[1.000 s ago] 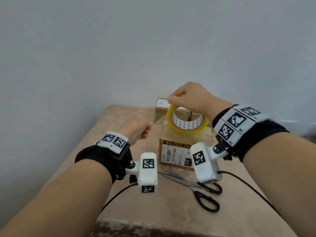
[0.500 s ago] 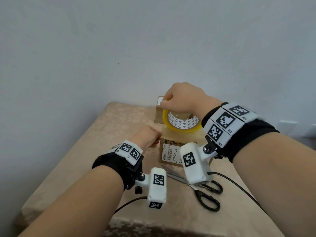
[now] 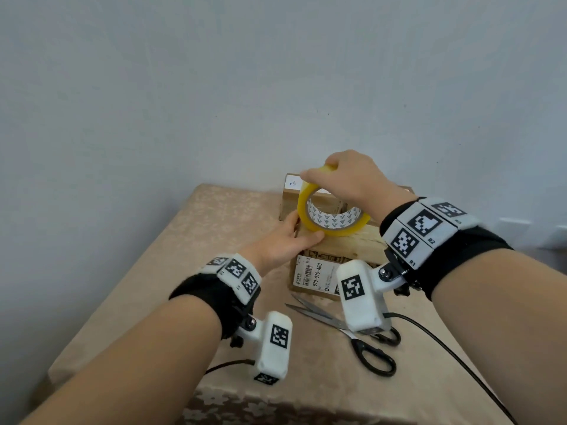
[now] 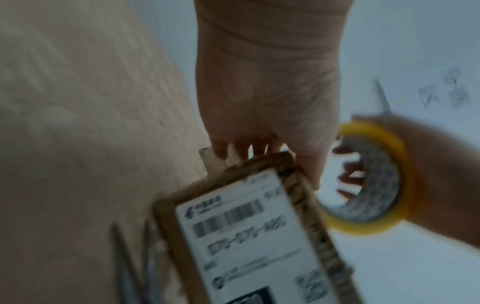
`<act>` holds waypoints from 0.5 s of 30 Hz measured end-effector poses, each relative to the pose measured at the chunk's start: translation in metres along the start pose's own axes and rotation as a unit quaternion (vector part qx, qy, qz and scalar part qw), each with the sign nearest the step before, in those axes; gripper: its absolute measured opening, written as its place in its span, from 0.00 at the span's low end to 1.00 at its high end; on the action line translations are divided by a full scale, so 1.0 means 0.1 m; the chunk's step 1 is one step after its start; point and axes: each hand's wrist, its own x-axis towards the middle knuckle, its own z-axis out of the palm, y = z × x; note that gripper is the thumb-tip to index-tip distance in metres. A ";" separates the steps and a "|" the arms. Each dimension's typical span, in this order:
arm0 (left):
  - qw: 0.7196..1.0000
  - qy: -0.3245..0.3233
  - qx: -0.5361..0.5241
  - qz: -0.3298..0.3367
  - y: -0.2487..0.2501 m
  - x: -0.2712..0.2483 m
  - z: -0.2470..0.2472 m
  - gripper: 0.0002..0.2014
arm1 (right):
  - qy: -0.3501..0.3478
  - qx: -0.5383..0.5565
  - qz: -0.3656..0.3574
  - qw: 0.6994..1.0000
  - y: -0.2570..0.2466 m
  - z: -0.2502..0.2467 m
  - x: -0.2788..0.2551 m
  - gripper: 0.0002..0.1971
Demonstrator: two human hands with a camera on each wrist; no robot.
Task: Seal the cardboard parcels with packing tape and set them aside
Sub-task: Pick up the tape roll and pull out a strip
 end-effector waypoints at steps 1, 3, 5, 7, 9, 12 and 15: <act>1.000 0.020 -0.013 0.003 -0.03 0.01 0.02 0.34 | 0.004 -0.001 0.002 1.000 -0.02 0.01 0.00 0.21; 0.998 0.033 -0.047 0.004 -0.06 0.03 0.04 0.34 | 0.006 -0.001 0.003 1.000 -0.08 0.01 0.02 0.21; 0.999 0.027 -0.042 0.008 -0.08 0.03 0.03 0.33 | 0.002 -0.002 0.012 1.000 -0.15 -0.05 0.04 0.20; 0.999 0.024 -0.038 0.010 -0.07 0.03 0.01 0.31 | -0.005 -0.048 0.022 0.999 -0.16 -0.18 0.05 0.19; 0.999 0.022 -0.032 0.002 -0.07 0.03 -0.01 0.31 | -0.032 -0.101 0.049 0.993 -0.08 -0.32 0.02 0.18; 1.000 0.013 0.012 -0.009 -0.06 0.04 -0.01 0.33 | -0.075 -0.148 0.087 0.982 0.09 -0.35 -0.07 0.18; 0.995 0.005 0.104 0.002 0.02 0.03 -0.02 0.36 | -0.050 -0.175 0.072 0.981 0.14 -0.27 -0.12 0.19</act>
